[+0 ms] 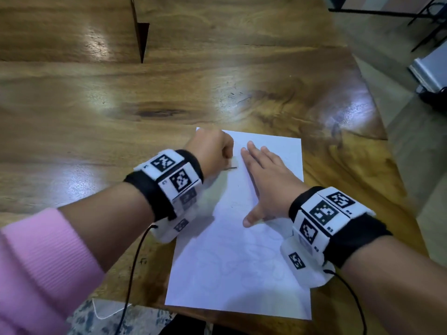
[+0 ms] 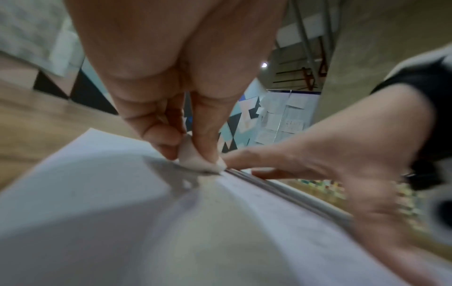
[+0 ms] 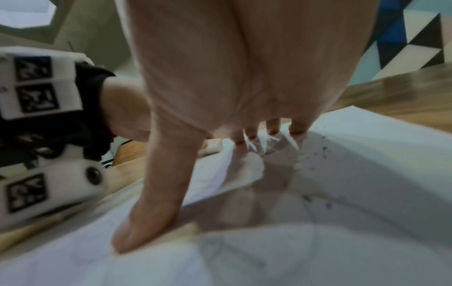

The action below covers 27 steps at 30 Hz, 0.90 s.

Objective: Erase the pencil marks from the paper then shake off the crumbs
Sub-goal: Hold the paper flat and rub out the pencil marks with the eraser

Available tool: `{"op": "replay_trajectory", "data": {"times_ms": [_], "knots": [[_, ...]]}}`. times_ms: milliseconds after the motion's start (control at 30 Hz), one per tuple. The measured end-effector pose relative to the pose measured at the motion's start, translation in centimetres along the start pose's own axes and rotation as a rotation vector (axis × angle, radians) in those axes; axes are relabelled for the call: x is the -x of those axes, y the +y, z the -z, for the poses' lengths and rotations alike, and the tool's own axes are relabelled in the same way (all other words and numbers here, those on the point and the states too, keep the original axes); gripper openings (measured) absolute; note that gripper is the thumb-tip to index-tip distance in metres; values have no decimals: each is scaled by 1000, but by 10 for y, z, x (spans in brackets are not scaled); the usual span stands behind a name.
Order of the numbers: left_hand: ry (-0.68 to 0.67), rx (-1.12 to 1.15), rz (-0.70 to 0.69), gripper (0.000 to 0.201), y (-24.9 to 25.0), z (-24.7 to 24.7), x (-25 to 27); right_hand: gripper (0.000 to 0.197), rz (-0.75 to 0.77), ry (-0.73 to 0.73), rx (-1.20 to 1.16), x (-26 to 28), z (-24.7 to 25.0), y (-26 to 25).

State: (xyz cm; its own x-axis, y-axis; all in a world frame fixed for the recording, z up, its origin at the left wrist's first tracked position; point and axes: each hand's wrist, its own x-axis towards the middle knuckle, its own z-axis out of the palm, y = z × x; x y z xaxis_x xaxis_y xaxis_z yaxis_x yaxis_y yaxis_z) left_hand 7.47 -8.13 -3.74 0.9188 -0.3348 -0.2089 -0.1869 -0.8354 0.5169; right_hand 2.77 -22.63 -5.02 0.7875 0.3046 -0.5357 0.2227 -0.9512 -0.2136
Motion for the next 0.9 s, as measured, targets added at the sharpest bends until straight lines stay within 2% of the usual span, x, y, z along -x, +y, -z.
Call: {"op": "replay_trajectory", "data": {"times_ms": [167, 233, 333, 400, 467, 567, 600, 667, 767, 833, 900], "knots": [[-211, -64, -112, 9, -14, -15, 44, 146, 3, 23, -29, 0, -2, 1], [-186, -47, -99, 5, -13, -13, 36, 146, 6, 26, -26, 0, -1, 1], [-61, -16, -42, 7, 0, -3, 4, 146, 8, 27, -19, 0, -1, 1], [-43, -14, -51, 6, 4, -5, 0, 146, 3, 26, -28, 0, -1, 1], [-113, -30, -87, 2, 0, -9, 21, 146, 7, 36, -30, 0, -2, 2], [-300, -50, -119, 12, -4, -20, 49, 144, 11, 46, -27, 2, -2, 3], [-289, -46, -98, 11, -2, -20, 48, 144, 17, 45, -21, 2, -2, 3], [-161, -49, -33, 4, 5, -14, 29, 144, 30, 48, -7, 2, -1, 3], [-30, -48, 16, 10, 16, -10, -1, 144, 35, 52, 5, 0, -1, 4], [-63, -66, -2, 11, 18, -11, 7, 145, 37, 51, 3, 0, -2, 5], [-178, -96, -62, 6, 12, -16, 33, 145, 39, 54, -3, -1, -3, 6]]}}
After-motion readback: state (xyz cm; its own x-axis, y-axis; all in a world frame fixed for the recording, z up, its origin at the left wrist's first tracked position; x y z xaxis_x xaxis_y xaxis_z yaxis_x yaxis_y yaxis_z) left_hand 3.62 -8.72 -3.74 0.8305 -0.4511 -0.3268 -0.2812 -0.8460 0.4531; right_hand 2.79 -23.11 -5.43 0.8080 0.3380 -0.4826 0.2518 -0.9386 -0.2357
